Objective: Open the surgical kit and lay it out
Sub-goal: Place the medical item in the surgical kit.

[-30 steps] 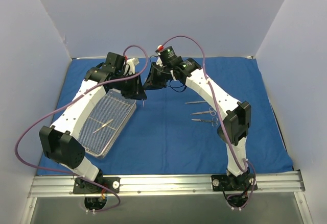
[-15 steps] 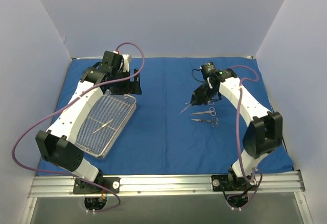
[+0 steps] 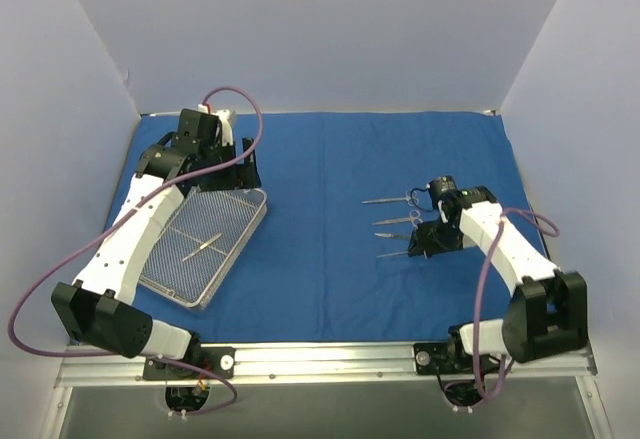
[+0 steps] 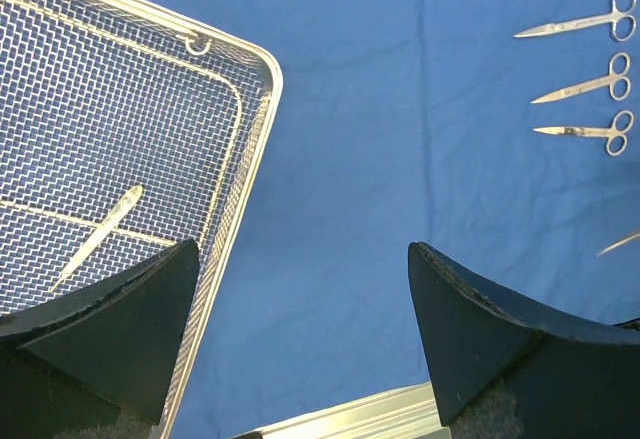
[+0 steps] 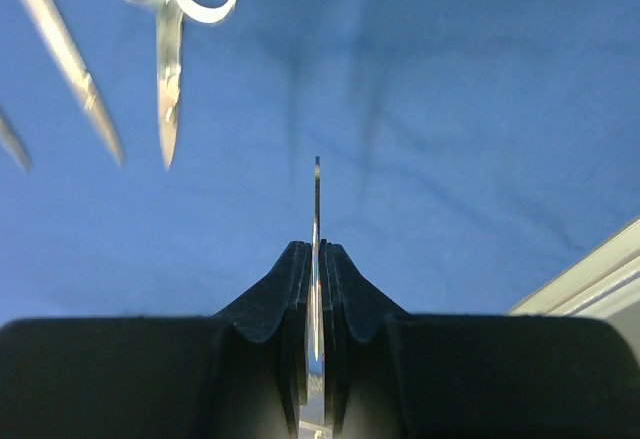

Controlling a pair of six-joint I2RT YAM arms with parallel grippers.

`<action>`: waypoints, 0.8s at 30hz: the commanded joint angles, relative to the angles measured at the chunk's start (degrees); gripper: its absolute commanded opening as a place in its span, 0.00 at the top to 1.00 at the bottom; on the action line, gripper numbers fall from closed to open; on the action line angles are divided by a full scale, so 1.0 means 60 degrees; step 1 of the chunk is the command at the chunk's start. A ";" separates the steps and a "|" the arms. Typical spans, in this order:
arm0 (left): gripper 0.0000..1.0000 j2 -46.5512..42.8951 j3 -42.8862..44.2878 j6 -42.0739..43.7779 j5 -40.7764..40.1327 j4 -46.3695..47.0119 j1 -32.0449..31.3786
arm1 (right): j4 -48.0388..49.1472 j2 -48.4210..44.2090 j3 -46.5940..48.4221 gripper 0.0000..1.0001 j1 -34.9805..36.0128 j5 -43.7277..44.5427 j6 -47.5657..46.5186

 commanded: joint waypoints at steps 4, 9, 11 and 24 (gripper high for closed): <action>0.06 0.0015 0.0046 -0.0023 0.0247 0.0305 0.0285 | 0.0171 0.1392 0.0192 1.00 -0.0317 0.0551 -0.0550; 0.06 0.0132 0.0105 0.0095 0.0320 0.0173 0.0388 | 0.0670 0.1845 0.0045 1.00 -0.0434 0.0581 -0.0624; 0.06 0.0205 0.0149 0.0109 0.0349 0.0158 0.0403 | 0.0642 0.2066 0.0089 1.00 -0.0478 0.0639 -0.0843; 0.06 0.0528 0.0164 0.0226 0.0730 0.0144 0.0534 | 0.0993 0.2462 -0.0277 1.00 -0.0698 0.0669 -0.0683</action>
